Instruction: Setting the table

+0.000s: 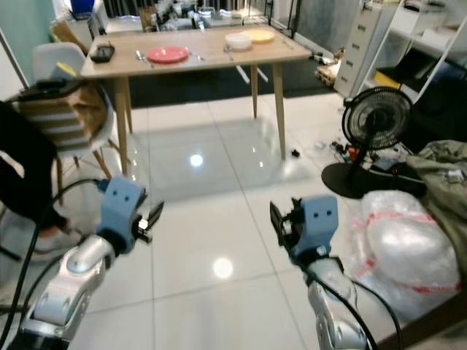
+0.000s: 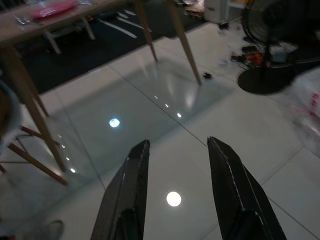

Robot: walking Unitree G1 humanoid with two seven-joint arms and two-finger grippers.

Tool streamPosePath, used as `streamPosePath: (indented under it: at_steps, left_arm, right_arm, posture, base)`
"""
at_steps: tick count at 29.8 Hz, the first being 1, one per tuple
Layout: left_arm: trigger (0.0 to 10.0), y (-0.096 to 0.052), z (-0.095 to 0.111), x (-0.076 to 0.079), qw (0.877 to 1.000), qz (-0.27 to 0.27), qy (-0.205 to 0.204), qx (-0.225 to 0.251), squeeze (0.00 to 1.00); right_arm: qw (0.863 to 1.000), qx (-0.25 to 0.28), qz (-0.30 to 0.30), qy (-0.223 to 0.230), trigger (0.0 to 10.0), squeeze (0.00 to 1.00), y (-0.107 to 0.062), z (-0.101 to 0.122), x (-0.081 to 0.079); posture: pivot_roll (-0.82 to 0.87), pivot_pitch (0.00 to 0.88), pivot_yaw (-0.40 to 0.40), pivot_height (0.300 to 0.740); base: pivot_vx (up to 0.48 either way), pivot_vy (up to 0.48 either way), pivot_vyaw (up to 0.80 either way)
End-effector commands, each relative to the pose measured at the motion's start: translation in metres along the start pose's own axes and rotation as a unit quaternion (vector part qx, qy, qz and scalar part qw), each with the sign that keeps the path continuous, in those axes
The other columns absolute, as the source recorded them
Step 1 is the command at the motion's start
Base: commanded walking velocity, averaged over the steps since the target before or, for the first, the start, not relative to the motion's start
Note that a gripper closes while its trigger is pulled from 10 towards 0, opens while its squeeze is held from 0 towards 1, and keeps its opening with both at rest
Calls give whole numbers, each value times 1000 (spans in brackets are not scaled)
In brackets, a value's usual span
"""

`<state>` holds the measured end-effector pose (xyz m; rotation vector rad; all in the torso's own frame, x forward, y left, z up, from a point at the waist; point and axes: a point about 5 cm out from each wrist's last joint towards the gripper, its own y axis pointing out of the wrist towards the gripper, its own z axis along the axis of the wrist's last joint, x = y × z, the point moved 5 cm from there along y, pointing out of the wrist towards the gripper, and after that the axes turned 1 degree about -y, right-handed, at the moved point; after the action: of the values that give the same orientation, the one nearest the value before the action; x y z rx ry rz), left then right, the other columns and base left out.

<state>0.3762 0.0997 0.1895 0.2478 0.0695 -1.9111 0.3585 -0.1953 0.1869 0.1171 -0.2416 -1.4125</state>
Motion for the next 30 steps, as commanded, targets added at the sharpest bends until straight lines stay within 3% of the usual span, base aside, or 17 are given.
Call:
streamPosePath:
  at_steps: [1, 9, 30]
  left_arm:
    - [10000, -3, -8, -5, 1000, 4, -1, -10, 0]
    - [10000, -2, -7, -6, 1000, 4, -1, -8, 0]
    - [10000, -1, -6, -8, 1000, 8, -1, -4, 0]
  right_arm:
    - [1000, 5, 21, 15, 10000, 0, 0, -1, -7]
    - [994, -3, 98, 39, 10000, 0, -5, -4, -27]
    - [996, 13, 86, 31, 10000, 0, 3, 2, -23]
  posture:
    - [45, 87, 91, 740]
    - [48, 86, 89, 740]
    - [53, 73, 91, 740]
  base:
    - [465, 0, 0]
    - [465, 0, 0]
    - [466, 0, 0]
